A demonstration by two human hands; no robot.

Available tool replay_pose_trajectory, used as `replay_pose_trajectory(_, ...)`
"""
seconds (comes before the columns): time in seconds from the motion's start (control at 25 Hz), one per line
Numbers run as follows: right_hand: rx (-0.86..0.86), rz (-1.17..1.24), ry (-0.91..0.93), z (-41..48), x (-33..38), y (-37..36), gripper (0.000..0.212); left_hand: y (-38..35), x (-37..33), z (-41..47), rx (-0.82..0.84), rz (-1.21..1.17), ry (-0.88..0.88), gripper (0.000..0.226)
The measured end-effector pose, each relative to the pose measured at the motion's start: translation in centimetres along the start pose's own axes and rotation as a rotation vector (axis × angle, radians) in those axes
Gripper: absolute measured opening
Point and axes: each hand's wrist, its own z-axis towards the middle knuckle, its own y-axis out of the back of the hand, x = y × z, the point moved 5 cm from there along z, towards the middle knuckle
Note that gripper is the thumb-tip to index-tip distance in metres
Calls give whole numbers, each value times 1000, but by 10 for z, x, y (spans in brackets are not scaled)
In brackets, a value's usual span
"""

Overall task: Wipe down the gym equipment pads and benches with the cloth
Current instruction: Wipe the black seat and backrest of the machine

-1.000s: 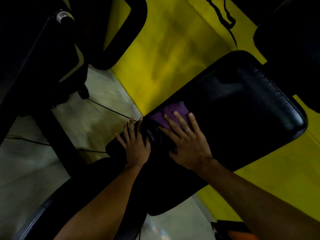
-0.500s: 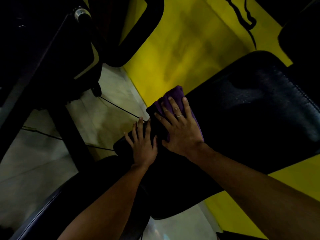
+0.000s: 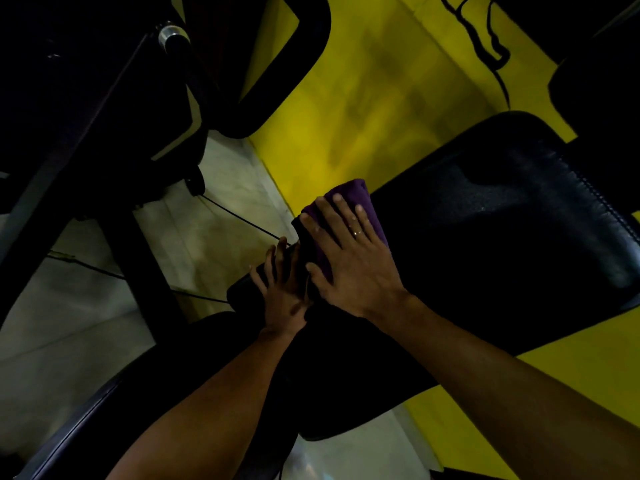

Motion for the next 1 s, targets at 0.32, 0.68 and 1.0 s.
replay_pose_trajectory(0.32, 65, -404, 97, 17, -42, 18, 85, 4, 1, 1, 10, -78, -4, 64)
replay_pose_trajectory(0.68, 36, -333, -43, 21, -21, -5, 70, 3, 4, -2, -10, -43, -18, 63)
replay_pose_trajectory(1.0, -163, -141, -340, -53, -7, -28, 71, 12, 1, -3, 39, -110, -18, 62)
